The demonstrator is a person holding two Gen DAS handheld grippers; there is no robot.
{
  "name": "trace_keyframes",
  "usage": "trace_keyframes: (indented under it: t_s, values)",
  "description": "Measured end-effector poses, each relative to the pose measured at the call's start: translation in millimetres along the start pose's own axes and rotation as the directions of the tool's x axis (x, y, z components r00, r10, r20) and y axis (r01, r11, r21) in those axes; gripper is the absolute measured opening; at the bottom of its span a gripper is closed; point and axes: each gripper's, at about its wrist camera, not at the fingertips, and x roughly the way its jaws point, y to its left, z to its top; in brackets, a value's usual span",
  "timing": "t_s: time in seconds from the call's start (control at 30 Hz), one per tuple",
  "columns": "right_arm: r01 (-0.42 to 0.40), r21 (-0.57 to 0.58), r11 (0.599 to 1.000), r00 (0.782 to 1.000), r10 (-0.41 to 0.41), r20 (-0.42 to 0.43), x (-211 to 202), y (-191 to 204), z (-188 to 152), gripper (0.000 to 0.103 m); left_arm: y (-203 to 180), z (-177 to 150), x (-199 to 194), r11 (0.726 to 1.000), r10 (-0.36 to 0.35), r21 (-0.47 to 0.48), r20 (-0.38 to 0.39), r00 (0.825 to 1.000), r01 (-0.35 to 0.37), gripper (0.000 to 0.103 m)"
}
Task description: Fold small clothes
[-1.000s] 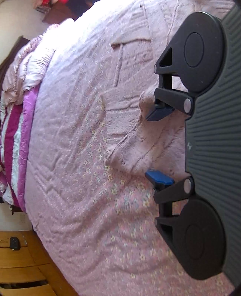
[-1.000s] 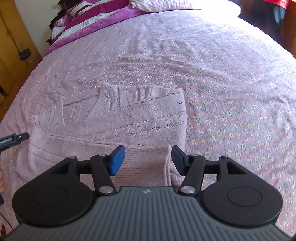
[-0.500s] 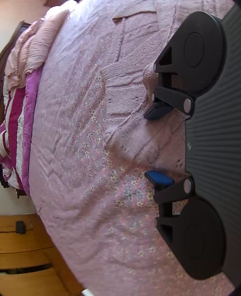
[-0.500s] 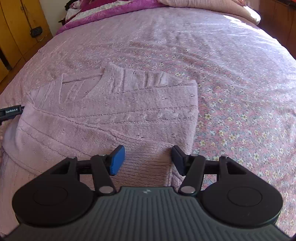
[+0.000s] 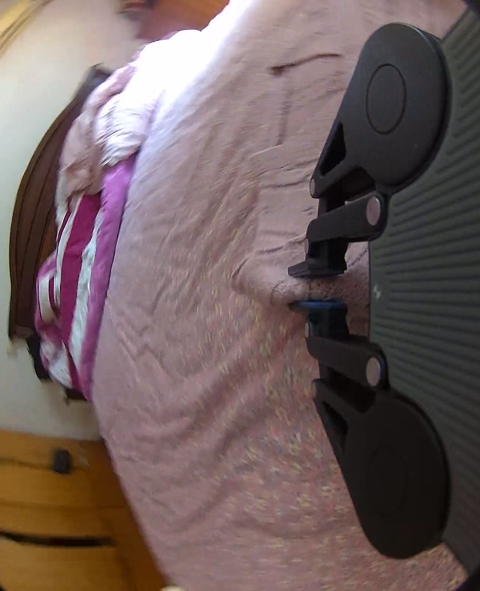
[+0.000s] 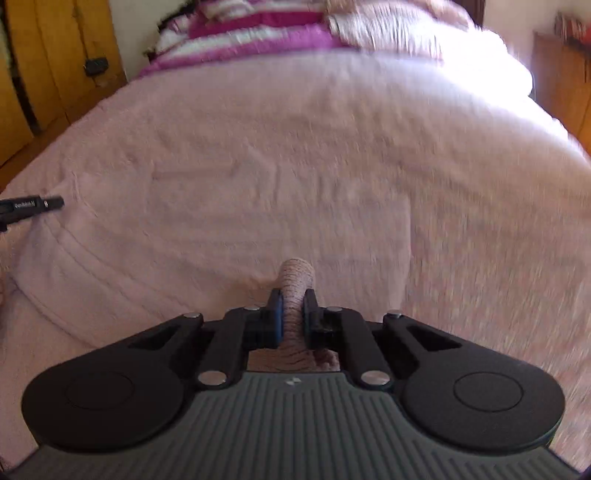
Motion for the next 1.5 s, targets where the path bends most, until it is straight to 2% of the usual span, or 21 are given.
trace_keyframes:
  t_s: [0.03, 0.17, 0.23, 0.37, 0.47, 0.5, 0.57, 0.63, 0.73, 0.8, 0.87, 0.9, 0.93, 1.0, 1.03, 1.13, 1.23, 1.3, 1.4, 1.47, 1.5]
  values:
    - [0.0, -0.001, 1.0, 1.0, 0.0, 0.031, -5.2, 3.2, 5.8, 0.011, 7.4, 0.5, 1.8, 0.999, 0.002, -0.038, -0.005, 1.0, -0.002, 0.01]
    - [0.032, -0.005, 0.999, 0.985, -0.031, 0.17, -19.4, 11.2, 26.0, 0.011, 32.0, -1.4, 7.2, 0.989, 0.012, -0.15, -0.006, 1.0, -0.013, 0.01]
    - [0.077, 0.008, 0.997, 0.977, -0.077, 0.199, -16.6, 10.9, 29.1, 0.011, 37.6, -3.3, 8.7, 0.987, 0.026, -0.161, -0.015, 1.0, -0.028, 0.01]
    - [0.155, 0.044, 0.987, 0.982, -0.158, 0.106, 15.8, -1.8, 23.9, 0.011, 39.5, -6.0, 6.8, 0.991, 0.035, -0.13, -0.014, 0.999, -0.037, 0.009]
    - [0.133, 0.054, 0.99, 0.991, -0.13, -0.041, 50.2, -11.1, 12.2, 0.012, 32.3, -1.5, 7.6, 0.994, 0.021, -0.104, -0.027, 0.999, -0.024, 0.01]
    - [0.13, 0.067, 0.989, 0.991, -0.127, -0.038, 54.6, -13.6, 9.4, 0.012, 31.1, 0.8, 6.4, 0.995, 0.009, -0.101, -0.03, 0.999, -0.012, 0.01]
    - [0.104, 0.096, 0.99, 0.995, -0.102, -0.022, 54.8, -17.8, 9.4, 0.022, 28.0, 5.5, 2.0, 0.995, -0.025, -0.095, -0.04, 0.999, 0.021, 0.016]
    - [0.081, 0.138, 0.987, 0.997, -0.079, -0.022, 53.0, -21.4, 13.0, 0.031, 25.8, 9.5, -1.4, 0.994, -0.056, -0.1, -0.053, 0.997, 0.051, 0.039]
    - [0.049, 0.172, 0.984, 0.999, -0.045, -0.028, 50.5, -26.6, 11.6, 0.033, 20.4, 11.3, -1.7, 0.99, -0.099, -0.11, -0.056, 0.994, 0.092, 0.058]
    - [0.032, 0.2, 0.979, 0.999, -0.027, -0.027, 49.3, -27.8, 10.4, 0.038, 14.0, 7.9, 7.6, 0.988, -0.126, -0.108, -0.105, 0.986, 0.115, 0.063]
    - [0.004, 0.228, 0.974, 1.0, 0.002, -0.027, 45.7, -31.1, 9.1, 0.044, 4.7, 0.9, 14.9, 0.993, -0.101, -0.078, -0.118, 0.988, 0.092, 0.061]
    - [-0.004, 0.226, 0.974, 1.0, 0.01, -0.027, 44.8, -30.3, 8.6, 0.043, -2.3, -2.6, 13.8, 0.997, -0.068, -0.035, -0.086, 0.994, 0.065, 0.045]
    - [-0.008, 0.203, 0.979, 0.999, 0.016, -0.035, 44.0, -27.9, 8.4, 0.037, -8.8, -6.7, 11.5, 0.999, -0.032, 0.02, -0.047, 0.998, 0.033, 0.017]
    - [-0.023, 0.164, 0.986, 0.999, 0.028, -0.027, 38.2, -21.4, 9.6, 0.016, -12.3, -13.5, 7.3, 0.998, 0.002, 0.071, 0.028, 1.0, -0.004, 0.016]
    - [-0.043, 0.167, 0.985, 0.999, 0.045, -0.014, 32.5, -19.9, 11.3, 0.014, -12.2, -16.9, 6.3, 0.996, 0.011, 0.09, 0.058, 0.998, -0.016, 0.016]
    - [-0.105, 0.177, 0.979, 0.994, 0.098, 0.048, 14.7, -17.3, 17.9, 0.014, 2.3, -17.8, 12.7, 0.999, -0.004, 0.037, 0.062, 0.998, 0.002, 0.016]
    - [-0.031, 0.159, 0.987, 0.999, 0.028, 0.022, 20.8, -16.2, 20.9, 0.014, 20.2, -14.6, 19.8, 0.997, -0.044, -0.056, 0.04, 0.998, 0.047, 0.017]
    - [0.03, 0.181, 0.983, 0.999, -0.023, -0.039, 38.3, -20.7, 16.8, 0.015, 18.4, -14.5, 19.0, 0.999, -0.041, -0.031, 0.038, 0.998, 0.042, 0.019]
    - [0.065, 0.185, 0.981, 0.998, -0.062, -0.02, 51.0, -25.7, 7.6, 0.023, 16.1, -12.9, 19.8, 1.0, -0.029, -0.012, 0.022, 0.999, 0.029, 0.024]
    - [0.095, 0.196, 0.976, 0.995, -0.098, 0.008, 47.7, -25.5, 6.7, 0.039, 17.5, -9.7, 19.5, 0.999, -0.034, -0.017, -0.003, 0.999, 0.034, 0.027]
    - [0.113, 0.207, 0.972, 0.993, -0.12, 0.023, 43.5, -25.5, 6.2, 0.053, 17.8, -8.0, 18.2, 0.999, -0.036, -0.012, -0.016, 0.999, 0.035, 0.03]
